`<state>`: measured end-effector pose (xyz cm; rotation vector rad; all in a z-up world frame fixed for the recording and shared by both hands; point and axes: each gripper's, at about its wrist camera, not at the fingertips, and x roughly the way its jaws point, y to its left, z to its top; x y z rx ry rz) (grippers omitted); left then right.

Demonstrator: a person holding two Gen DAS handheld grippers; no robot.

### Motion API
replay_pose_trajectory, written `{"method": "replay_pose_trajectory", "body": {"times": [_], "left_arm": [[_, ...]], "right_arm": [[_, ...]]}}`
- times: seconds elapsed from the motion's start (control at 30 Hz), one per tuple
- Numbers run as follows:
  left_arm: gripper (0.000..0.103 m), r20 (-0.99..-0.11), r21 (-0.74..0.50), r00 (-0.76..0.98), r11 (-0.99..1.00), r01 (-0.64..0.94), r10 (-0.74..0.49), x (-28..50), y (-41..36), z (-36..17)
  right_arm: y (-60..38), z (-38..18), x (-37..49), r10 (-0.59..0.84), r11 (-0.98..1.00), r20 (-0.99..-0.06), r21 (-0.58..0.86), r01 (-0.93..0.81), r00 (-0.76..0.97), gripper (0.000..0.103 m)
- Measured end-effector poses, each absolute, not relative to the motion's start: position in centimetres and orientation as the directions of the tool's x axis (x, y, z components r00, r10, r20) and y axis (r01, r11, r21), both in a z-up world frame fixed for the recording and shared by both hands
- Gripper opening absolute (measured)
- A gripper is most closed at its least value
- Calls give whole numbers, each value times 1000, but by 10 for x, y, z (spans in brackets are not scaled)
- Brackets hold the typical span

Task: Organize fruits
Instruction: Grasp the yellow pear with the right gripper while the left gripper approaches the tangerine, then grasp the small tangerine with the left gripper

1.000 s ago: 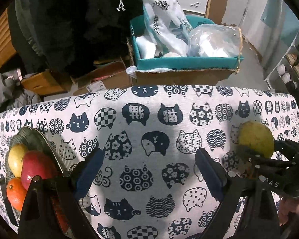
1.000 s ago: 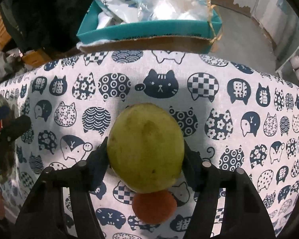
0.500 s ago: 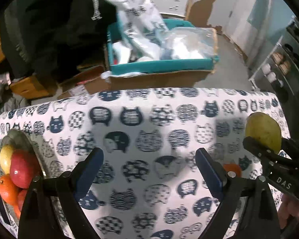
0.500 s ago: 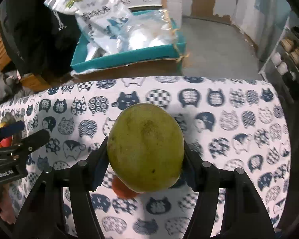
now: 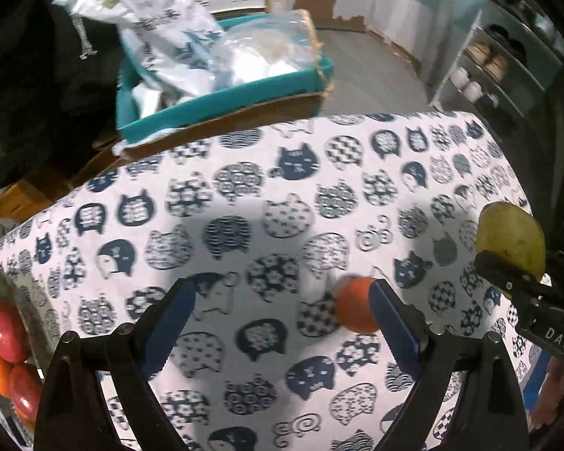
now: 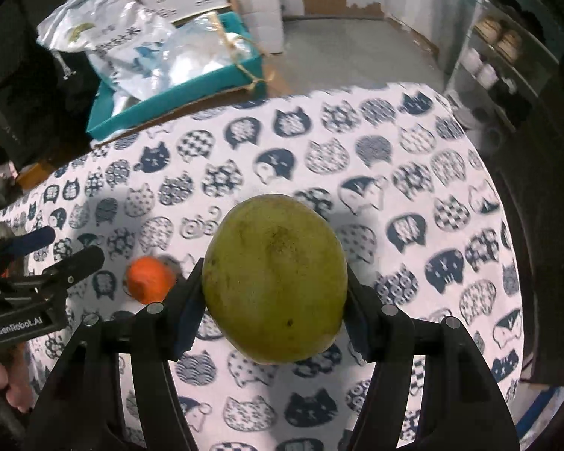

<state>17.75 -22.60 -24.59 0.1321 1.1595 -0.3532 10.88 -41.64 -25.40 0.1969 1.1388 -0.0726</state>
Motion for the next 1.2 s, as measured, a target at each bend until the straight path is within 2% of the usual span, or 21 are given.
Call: {"method": "replay_pose_trajectory", "body": {"times": [0.27,0.5,0.57,0.63,0.7,0.73,0.87,1.2], "left_arm": [[94,-922,-104,302,906,410,-243,167,-256,-260],[94,-937,-79,272,892,446,-219,160,-271,-277],[89,-939,-82,264,891,447,-219,159,-272,-281],[77,-943,-91,250,892,444,-221,159,-273,-285],[70,-947,-100,234,892,440,-221,160,-274,-289],[61,-948,-104,227,894,437,-222,160,-274,-290],[45,-944,-152,201,883,444,-263,158,-276,-292],[44,-931,-106,276,899,424,-240,154,-263,-270]], "right_arm": [[-433,-264,94,46,971,-913,136,198,405,65],[-441,-274,91,45,965,-919,141,220,392,65],[-442,-276,92,51,964,-919,148,222,391,65],[-441,-277,92,53,965,-920,148,218,389,65],[-440,-277,93,55,966,-920,148,214,388,65],[-440,-278,93,56,966,-920,148,213,388,65],[-438,-277,93,58,967,-920,149,208,388,65],[-428,-256,92,33,977,-907,118,177,421,65]]}}
